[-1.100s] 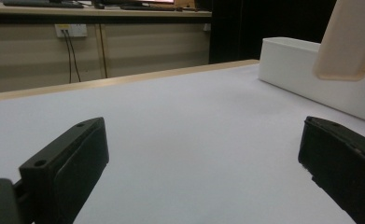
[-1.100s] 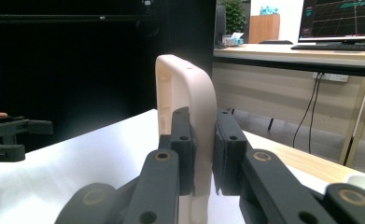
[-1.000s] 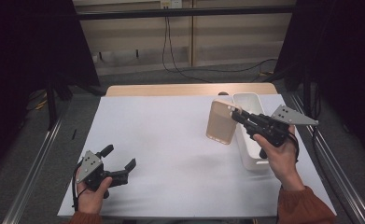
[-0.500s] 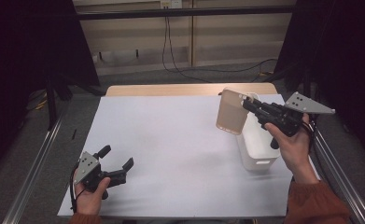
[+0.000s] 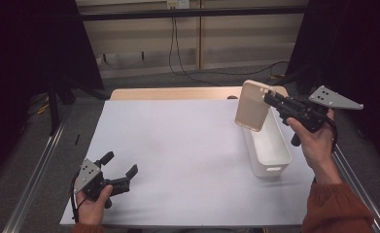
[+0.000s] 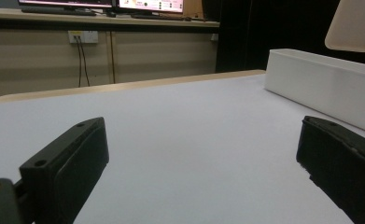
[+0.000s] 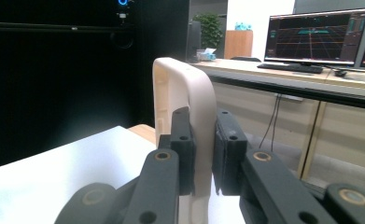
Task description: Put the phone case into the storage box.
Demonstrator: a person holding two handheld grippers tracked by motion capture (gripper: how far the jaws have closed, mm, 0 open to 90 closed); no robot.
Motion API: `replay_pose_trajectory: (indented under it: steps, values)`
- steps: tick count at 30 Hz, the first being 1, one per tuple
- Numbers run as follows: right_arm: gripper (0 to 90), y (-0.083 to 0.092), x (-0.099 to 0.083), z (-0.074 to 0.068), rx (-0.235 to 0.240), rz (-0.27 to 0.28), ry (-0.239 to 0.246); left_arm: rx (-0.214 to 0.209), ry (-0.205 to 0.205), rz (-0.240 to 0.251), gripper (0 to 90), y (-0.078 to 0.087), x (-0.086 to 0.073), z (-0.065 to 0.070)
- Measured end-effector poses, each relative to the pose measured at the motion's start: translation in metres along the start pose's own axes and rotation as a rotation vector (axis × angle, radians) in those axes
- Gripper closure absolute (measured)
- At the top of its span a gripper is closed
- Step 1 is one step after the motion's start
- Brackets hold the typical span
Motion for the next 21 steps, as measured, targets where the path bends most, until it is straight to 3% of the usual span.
replay_pose_trajectory:
  steps: [21]
  values:
    - [80.5, -0.008, -0.003, 0.039, -0.043, -0.010, 0.015, 0.022, -0.009, 0.002, 2.5, 0.002, 0.001, -0.004]
Point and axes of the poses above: each handheld gripper's, and its own axes: y roughly backward along the jaws, x roughly out of its top, z roughly to its right, the point moved 8 cm from there along -y, roughly forward along the jaws, and after that the axes turned 12 degrees about z, right-handed, at the moved point
